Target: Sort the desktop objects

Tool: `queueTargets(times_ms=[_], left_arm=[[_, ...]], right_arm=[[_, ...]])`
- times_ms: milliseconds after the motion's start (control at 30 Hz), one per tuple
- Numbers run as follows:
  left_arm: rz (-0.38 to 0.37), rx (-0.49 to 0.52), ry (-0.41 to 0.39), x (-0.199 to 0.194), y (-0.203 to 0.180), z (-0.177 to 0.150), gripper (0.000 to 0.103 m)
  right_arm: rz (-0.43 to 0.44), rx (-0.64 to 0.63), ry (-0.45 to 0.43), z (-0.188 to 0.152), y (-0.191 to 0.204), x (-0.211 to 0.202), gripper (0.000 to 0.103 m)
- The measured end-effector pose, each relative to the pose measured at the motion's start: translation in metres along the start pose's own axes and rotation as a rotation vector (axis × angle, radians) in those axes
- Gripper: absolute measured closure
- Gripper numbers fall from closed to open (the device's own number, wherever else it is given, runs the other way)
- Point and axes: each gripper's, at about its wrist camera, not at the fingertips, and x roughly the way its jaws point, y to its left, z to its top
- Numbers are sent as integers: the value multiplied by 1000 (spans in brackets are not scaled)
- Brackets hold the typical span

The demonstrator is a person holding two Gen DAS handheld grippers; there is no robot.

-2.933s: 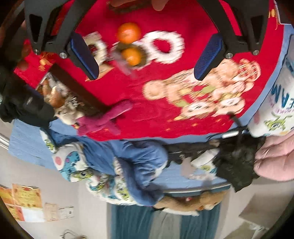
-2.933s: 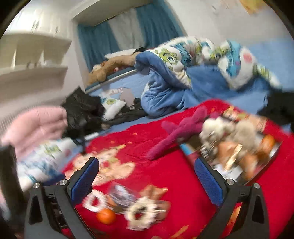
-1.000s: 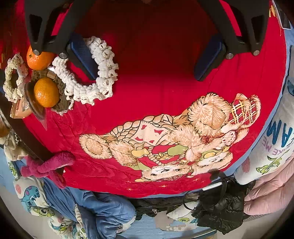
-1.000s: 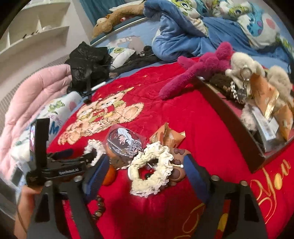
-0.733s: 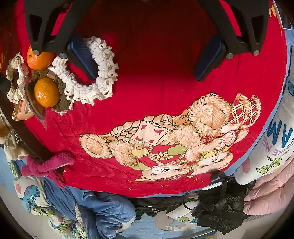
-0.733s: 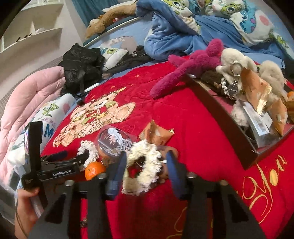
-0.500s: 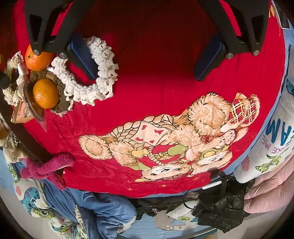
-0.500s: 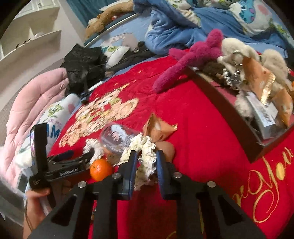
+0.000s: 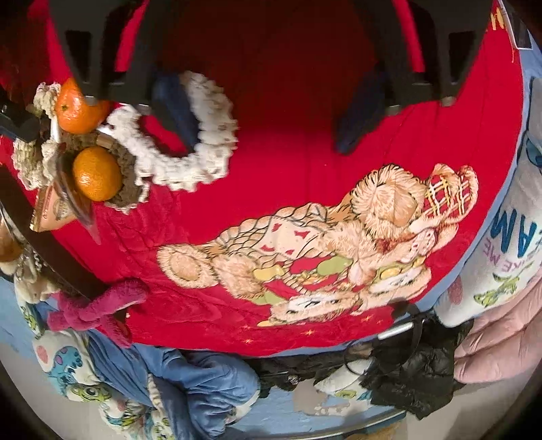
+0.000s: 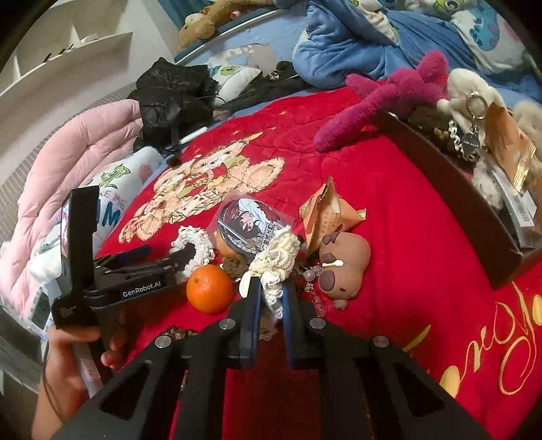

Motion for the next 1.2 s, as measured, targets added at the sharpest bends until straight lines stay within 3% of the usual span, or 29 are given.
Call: queueTargets(times_ms=[33,200,467,800,1200], left_arm=[[-6,13,-9,-3,-3,0,53],[-3,58,-39,-14,-18,-3,88],[-50,-21,-57,-29,-6,-5,91],[-42,-32,-108,-62,-13,-12,90],[-116,-83,-129,-92,-19,-15,90]], right_arm=[[9,4,1,1,-1,0,90],[48,-16,-9,2,4,-6,91],[61,-4,-46,5,2,-16,91],[71,4,-76,6,1,-30,91],[58,8,-79,0,1,-41,91]])
